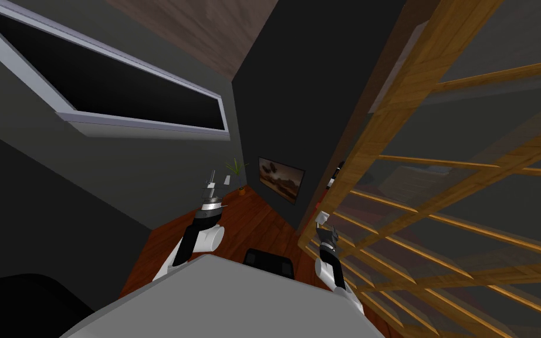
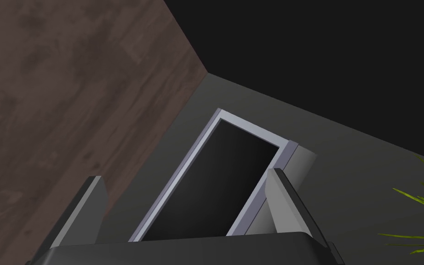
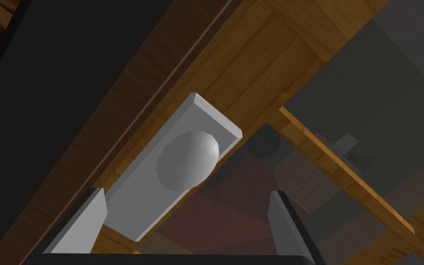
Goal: Pull the door open
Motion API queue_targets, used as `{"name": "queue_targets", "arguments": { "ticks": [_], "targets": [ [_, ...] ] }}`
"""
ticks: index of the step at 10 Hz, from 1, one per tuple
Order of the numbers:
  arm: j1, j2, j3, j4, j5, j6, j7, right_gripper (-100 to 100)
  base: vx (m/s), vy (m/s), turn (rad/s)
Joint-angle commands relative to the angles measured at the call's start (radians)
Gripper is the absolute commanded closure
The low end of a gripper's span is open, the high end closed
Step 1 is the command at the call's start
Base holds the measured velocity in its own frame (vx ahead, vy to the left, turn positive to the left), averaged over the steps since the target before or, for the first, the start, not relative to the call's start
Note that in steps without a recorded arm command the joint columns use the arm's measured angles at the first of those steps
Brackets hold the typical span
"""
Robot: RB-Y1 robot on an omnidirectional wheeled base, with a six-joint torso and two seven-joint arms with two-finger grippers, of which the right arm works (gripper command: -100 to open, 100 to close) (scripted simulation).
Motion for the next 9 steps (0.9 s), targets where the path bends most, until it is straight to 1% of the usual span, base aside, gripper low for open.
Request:
{"name": "queue_targets", "arguments": {
  "ticks": [1, 2, 4, 5, 6, 7, 8, 9],
  "targets": [
    [-0.001, 0.004, 0.012, -0.005, -0.029, -0.003, -0.050, -100, -0.080, 0.000, 0.060],
    [-0.001, 0.004, 0.012, -0.005, -0.029, -0.003, -0.065, -100, -0.068, -0.004, 0.028],
    [-0.001, 0.010, 0.028, -0.013, -0.069, -0.006, -0.130, -100, -0.062, -0.006, 0.058],
    [-0.001, 0.010, 0.028, -0.013, -0.069, -0.006, -0.147, -100, -0.064, -0.003, 0.021],
    [-0.001, 0.012, 0.036, -0.017, -0.088, -0.008, -0.182, -100, -0.056, 0.013, 0.032],
    [-0.001, 0.012, 0.036, -0.017, -0.088, -0.008, -0.188, -100, -0.037, 0.007, 0.022],
    [-0.002, 0.015, 0.044, -0.021, -0.106, -0.009, -0.228, -100, -0.043, 0.001, 0.037],
    [-0.002, 0.017, 0.051, -0.024, -0.124, -0.011, -0.254, -100, -0.073, -0.002, 0.056]
  ]
}}
